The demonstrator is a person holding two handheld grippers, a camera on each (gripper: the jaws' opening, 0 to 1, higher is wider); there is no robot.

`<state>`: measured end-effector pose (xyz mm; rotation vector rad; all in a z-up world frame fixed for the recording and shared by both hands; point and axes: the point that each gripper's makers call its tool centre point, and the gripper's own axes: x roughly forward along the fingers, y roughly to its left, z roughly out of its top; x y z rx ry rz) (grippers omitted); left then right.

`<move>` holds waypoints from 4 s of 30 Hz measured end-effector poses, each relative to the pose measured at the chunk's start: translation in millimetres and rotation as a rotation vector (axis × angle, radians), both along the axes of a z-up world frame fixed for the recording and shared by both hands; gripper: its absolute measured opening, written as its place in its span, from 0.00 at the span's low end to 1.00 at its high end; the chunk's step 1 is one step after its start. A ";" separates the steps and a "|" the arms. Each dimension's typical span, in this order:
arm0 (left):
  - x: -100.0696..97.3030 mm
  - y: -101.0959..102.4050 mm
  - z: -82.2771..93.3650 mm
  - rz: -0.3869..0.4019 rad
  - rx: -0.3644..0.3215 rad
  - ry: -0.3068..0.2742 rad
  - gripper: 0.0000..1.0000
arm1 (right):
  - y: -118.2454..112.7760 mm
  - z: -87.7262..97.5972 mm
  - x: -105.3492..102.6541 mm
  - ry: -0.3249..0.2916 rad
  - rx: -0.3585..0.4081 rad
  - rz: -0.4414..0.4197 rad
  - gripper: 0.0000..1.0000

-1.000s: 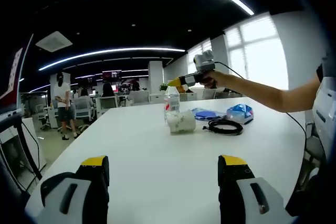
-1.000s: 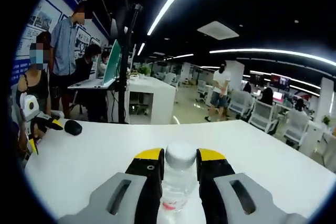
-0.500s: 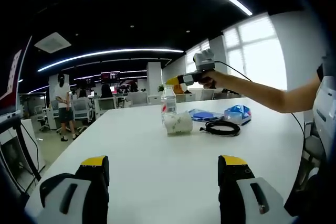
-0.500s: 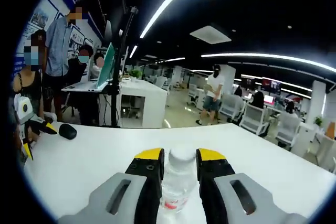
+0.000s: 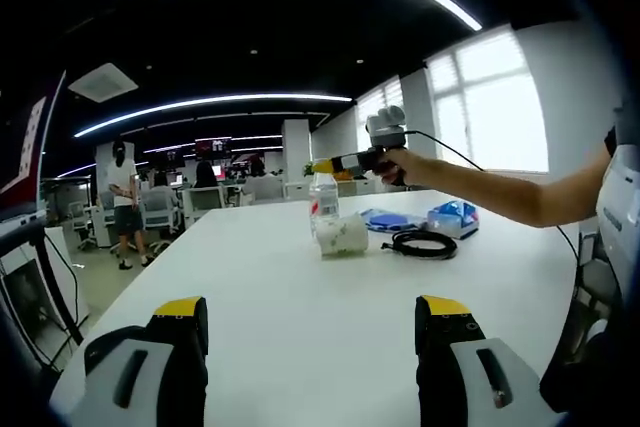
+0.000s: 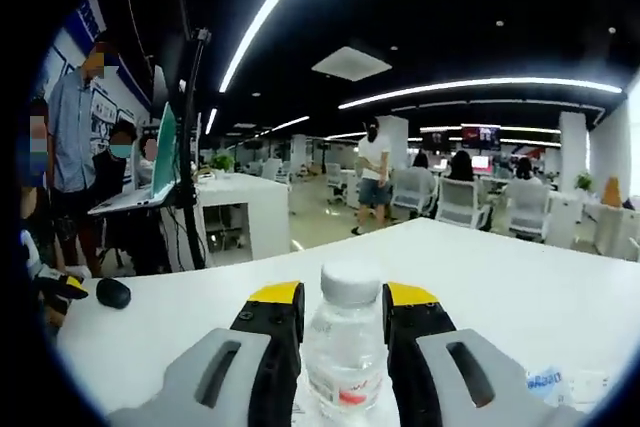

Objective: Arrange the tabletop items into an orderly group along one side of the table until the central work area is clear of visible clutter.

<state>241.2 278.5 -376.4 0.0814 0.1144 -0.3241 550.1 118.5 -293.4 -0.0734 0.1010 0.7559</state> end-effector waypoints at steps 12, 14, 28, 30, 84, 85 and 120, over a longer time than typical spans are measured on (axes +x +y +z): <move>1.1 7.2 -1.0 0.012 -0.012 -0.004 0.85 | 0.5 -1.3 1.6 0.000 0.033 -0.051 0.29; 0.9 7.5 -2.0 0.012 -0.012 -0.001 0.85 | 2.1 -0.3 1.2 -0.008 0.037 -0.056 0.28; 0.2 9.8 -2.1 0.021 -0.012 0.001 0.85 | 1.8 0.9 8.6 -0.027 0.042 -0.062 0.23; 0.5 9.2 -3.1 0.020 -0.011 0.005 0.85 | 0.6 1.3 9.3 -0.028 0.052 -0.048 0.23; 15.7 2.4 -5.3 0.047 0.016 0.024 0.85 | 23.8 1.2 -17.8 0.032 0.319 0.763 0.24; 16.0 2.4 -5.3 0.046 0.016 0.024 0.85 | 23.7 1.6 -16.8 0.042 0.330 0.770 0.24; 19.2 0.5 -8.2 0.047 0.011 0.031 0.85 | 41.9 5.5 -30.0 0.095 0.324 0.994 0.24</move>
